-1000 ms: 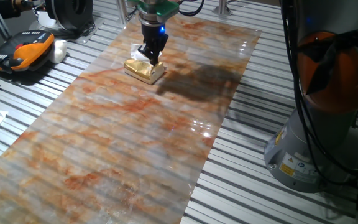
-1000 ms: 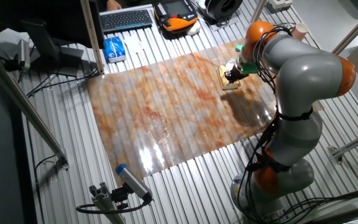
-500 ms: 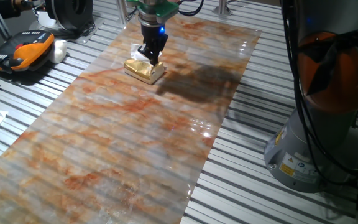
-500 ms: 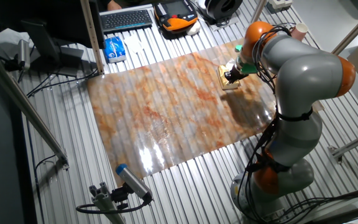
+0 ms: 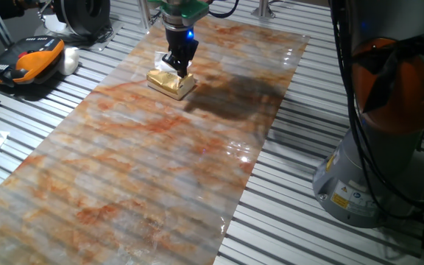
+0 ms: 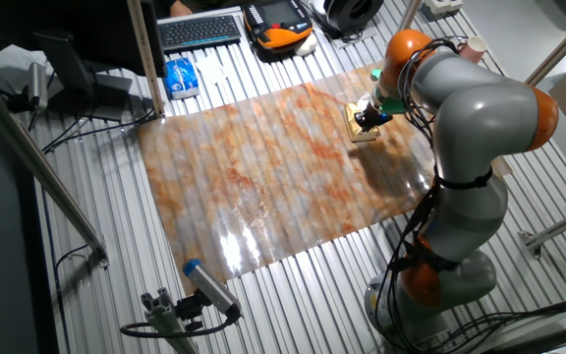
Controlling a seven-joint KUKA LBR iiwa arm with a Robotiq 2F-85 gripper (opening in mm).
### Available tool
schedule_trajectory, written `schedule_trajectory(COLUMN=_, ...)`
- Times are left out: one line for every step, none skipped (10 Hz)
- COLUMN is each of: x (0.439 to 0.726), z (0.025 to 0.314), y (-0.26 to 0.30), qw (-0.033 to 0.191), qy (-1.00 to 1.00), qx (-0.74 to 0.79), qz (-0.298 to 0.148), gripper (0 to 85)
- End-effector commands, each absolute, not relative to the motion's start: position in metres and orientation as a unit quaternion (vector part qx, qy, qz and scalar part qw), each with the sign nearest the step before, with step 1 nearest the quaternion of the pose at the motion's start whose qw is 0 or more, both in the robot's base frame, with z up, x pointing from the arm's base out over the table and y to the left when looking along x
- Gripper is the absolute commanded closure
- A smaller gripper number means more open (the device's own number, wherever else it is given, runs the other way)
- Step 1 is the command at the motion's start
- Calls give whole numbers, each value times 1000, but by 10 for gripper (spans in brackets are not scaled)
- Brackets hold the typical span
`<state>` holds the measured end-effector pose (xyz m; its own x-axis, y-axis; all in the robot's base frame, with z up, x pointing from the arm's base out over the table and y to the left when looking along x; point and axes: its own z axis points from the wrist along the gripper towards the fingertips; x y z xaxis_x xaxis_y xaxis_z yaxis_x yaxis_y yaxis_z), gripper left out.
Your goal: Pull out a napkin
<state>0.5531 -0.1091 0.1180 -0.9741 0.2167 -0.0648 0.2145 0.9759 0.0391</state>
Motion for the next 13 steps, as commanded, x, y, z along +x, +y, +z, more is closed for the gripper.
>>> schedule_trajectory(x=553, z=118, y=-109, qw=34, qy=993, qx=116, qz=12, gripper=680)
schedule_trajectory(x=553, z=118, y=-109, qw=37, qy=992, qx=124, qz=8, gripper=680)
schedule_trajectory(x=553, z=118, y=-109, qw=33, qy=991, qx=130, qz=11, gripper=680)
schedule_trajectory(x=553, z=118, y=-109, qw=11, qy=989, qx=141, qz=37, gripper=850)
schedule_trajectory(x=553, z=118, y=-109, qw=15, qy=990, qx=141, qz=27, gripper=850)
schedule_trajectory(x=553, z=118, y=-109, qw=18, qy=990, qx=141, qz=23, gripper=850)
schedule_trajectory(x=553, z=118, y=-109, qw=17, qy=990, qx=140, qz=24, gripper=850)
schedule_trajectory(x=553, z=118, y=-109, qw=17, qy=990, qx=140, qz=24, gripper=850)
schedule_trajectory(x=553, z=118, y=-109, qw=16, qy=990, qx=139, qz=24, gripper=850)
schedule_trajectory(x=553, z=118, y=-109, qw=14, qy=990, qx=139, qz=25, gripper=850)
schedule_trajectory(x=553, z=118, y=-109, qw=13, qy=990, qx=138, qz=26, gripper=850)
schedule_trajectory(x=553, z=118, y=-109, qw=15, qy=990, qx=138, qz=26, gripper=850)
schedule_trajectory(x=553, z=118, y=-109, qw=19, qy=990, qx=141, qz=21, gripper=850)
